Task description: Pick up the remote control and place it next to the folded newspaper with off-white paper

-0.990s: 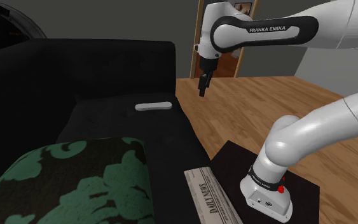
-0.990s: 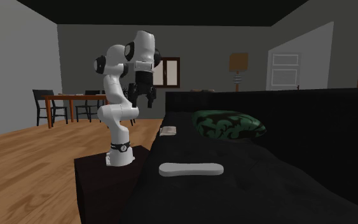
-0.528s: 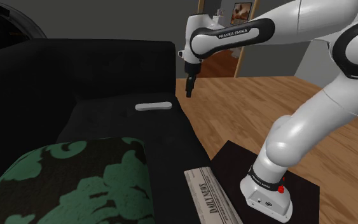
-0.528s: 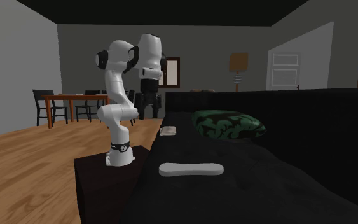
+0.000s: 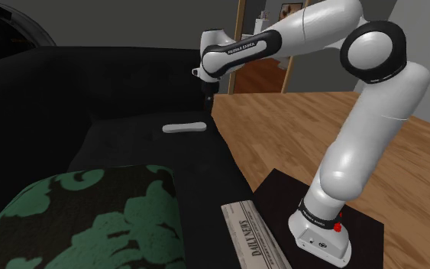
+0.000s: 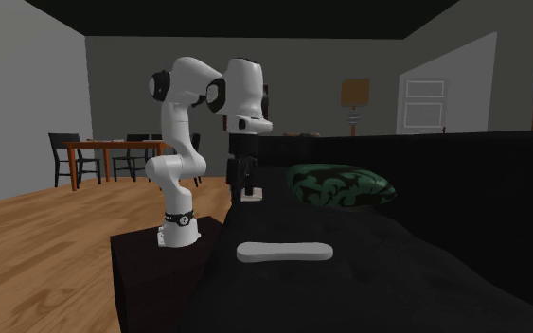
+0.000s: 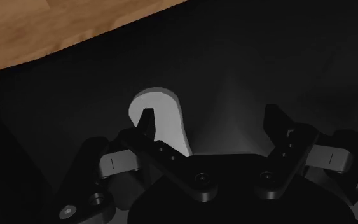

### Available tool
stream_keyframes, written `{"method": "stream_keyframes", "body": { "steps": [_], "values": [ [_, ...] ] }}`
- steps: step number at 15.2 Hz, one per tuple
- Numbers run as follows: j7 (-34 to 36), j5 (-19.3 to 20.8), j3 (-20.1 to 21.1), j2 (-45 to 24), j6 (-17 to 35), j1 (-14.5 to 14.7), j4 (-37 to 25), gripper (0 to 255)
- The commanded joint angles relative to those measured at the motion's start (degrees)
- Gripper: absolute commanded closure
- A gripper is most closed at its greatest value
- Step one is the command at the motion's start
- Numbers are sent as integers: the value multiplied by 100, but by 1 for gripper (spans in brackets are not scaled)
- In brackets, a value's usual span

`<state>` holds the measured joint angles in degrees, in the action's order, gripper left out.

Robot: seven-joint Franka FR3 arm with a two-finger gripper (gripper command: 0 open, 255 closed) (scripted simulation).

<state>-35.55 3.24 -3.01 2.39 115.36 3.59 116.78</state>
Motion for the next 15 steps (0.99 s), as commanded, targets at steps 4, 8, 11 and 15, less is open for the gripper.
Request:
{"method": "stream_keyframes", "body": {
  "steps": [4,8,11,15],
  "values": [
    [-677,-136,42,-1107,140,25,-937,0],
    [-1132,-208,145,-2013,97,39,-1854,0],
    [-1297,-222,198,-2403,114,43,-2213,0],
    [-1297,-221,198,-2510,378,39,-2057,0]
  ]
}}
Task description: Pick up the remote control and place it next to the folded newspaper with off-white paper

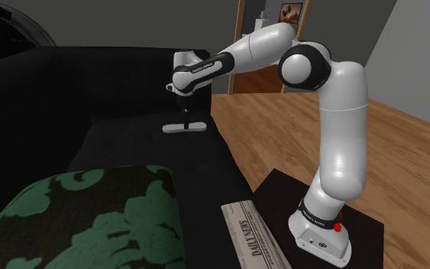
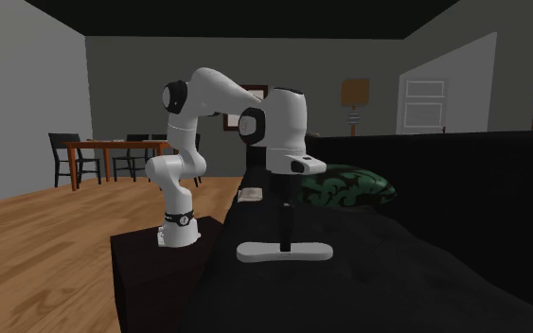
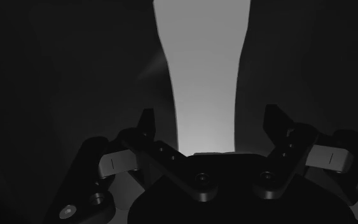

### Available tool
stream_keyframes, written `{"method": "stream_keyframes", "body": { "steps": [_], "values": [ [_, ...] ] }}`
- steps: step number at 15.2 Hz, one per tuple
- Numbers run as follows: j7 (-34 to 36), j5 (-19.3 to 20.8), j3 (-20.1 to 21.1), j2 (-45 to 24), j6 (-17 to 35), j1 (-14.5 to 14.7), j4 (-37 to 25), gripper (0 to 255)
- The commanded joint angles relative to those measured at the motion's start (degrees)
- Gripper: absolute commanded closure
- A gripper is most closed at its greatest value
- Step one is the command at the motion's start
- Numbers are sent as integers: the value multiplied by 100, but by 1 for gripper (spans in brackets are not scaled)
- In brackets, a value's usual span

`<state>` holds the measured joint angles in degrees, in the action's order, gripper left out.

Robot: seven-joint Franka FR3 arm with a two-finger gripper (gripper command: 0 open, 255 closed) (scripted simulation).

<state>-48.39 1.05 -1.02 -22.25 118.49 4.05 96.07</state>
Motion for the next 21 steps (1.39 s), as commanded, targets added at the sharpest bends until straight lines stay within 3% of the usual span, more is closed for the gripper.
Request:
{"method": "stream_keyframes", "body": {
  "steps": [1,10,11,21],
  "values": [
    [-12,-2,-2,-75,130,-8,50,0],
    [-12,-2,-2,-123,231,-10,103,0],
    [-12,-2,-2,-123,231,-10,103,255],
    [-14,-3,-2,-92,167,-10,70,255]
  ]
}}
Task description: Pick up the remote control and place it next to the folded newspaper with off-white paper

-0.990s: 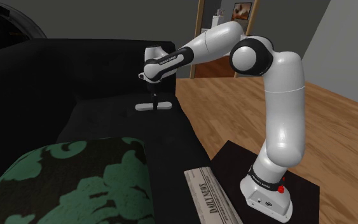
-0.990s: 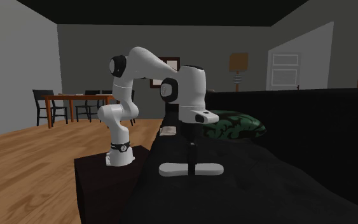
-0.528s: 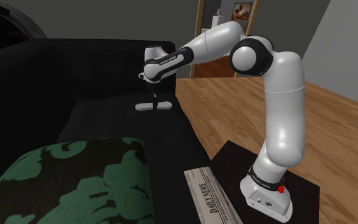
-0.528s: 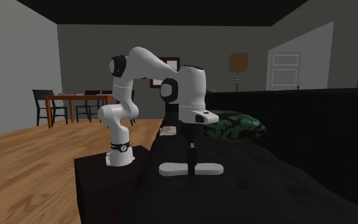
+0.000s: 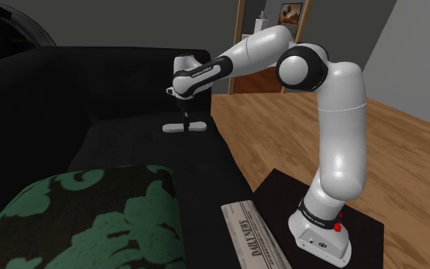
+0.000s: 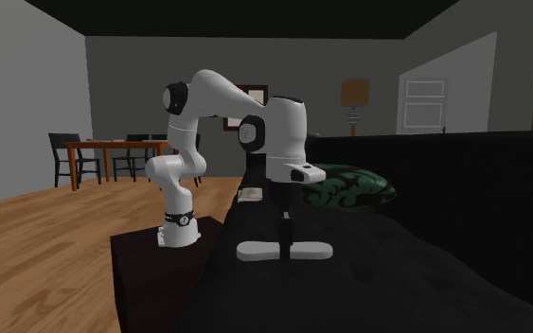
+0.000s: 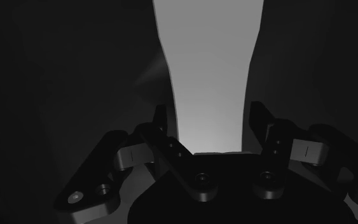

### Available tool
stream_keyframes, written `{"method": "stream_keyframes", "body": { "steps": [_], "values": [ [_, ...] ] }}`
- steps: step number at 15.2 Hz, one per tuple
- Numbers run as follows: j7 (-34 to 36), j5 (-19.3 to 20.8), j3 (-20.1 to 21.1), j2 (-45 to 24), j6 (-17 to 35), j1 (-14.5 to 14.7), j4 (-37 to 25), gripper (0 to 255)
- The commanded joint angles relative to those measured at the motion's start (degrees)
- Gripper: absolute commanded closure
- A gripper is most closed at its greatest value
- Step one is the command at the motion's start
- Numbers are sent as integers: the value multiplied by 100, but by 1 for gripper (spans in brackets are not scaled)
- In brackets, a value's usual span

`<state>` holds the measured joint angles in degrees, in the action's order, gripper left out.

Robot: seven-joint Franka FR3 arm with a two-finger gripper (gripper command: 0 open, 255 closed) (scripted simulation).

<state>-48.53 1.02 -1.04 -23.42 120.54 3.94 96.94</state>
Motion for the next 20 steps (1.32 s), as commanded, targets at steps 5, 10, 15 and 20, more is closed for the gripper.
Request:
{"method": "stream_keyframes", "body": {
  "steps": [5,10,15,20],
  "values": [
    [-5,0,0,162,-367,2,-208,255],
    [-11,-1,0,274,-706,3,-435,255],
    [-17,-2,0,358,-1056,3,-702,255],
    [196,32,65,1270,-750,138,521,255]
  ]
}}
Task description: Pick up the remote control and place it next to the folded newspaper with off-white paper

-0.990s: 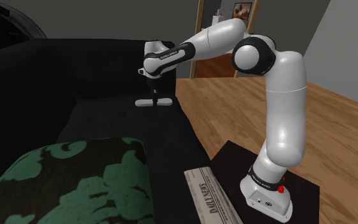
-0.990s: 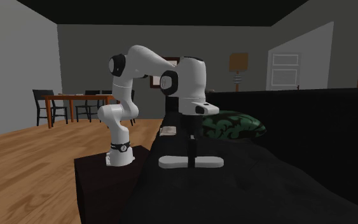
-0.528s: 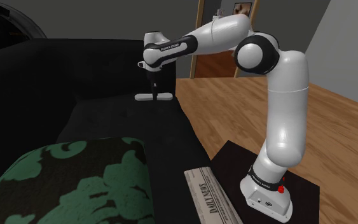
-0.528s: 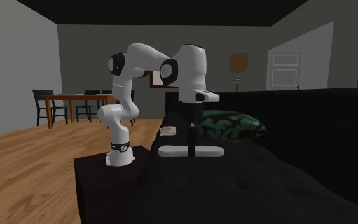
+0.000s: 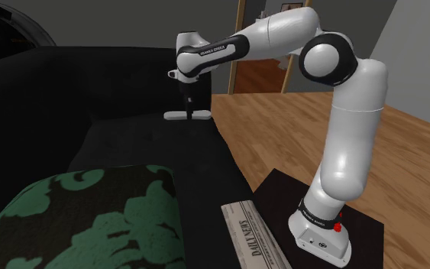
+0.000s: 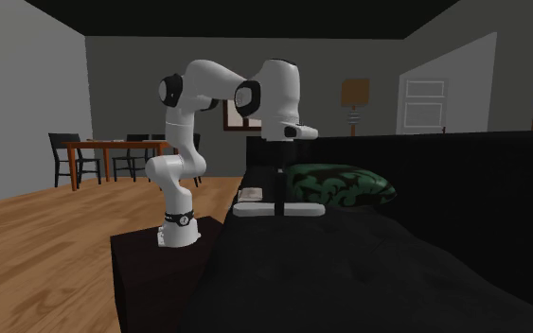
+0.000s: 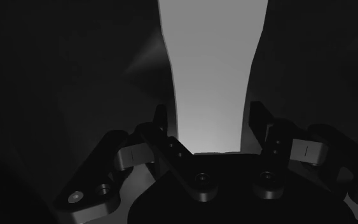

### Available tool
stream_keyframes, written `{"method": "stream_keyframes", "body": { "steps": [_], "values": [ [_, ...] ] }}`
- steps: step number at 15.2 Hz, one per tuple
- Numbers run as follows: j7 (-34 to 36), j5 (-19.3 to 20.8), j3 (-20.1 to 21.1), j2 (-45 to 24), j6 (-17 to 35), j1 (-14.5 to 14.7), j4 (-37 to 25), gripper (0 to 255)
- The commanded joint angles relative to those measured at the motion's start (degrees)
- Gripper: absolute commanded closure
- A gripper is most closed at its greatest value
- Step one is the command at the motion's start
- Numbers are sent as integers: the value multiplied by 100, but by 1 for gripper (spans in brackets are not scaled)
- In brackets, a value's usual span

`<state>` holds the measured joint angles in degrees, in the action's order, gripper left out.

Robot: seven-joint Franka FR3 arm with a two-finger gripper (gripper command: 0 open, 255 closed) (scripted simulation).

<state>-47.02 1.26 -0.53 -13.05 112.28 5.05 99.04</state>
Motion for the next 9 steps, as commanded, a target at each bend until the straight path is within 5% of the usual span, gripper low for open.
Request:
{"method": "stream_keyframes", "body": {
  "steps": [1,9],
  "values": [
    [101,14,35,445,148,59,596,255],
    [588,-11,274,2057,483,312,2554,255]
  ]
}}
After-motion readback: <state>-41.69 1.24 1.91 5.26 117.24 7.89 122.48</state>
